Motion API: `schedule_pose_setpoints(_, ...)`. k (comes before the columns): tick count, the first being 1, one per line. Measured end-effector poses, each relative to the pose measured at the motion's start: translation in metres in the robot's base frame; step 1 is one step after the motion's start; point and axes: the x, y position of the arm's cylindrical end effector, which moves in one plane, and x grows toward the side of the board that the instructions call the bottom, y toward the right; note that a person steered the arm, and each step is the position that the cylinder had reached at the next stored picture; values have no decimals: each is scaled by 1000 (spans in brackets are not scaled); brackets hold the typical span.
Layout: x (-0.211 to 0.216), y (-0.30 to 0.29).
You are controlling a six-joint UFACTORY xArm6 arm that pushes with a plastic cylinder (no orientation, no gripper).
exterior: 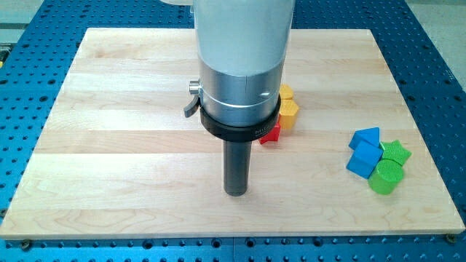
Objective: Move your hand parallel to the left of the blue cube
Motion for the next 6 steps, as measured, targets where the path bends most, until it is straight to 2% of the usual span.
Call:
schedule_pose_setpoints(4,0,11)
schedule_pose_setpoints(6,-14,11)
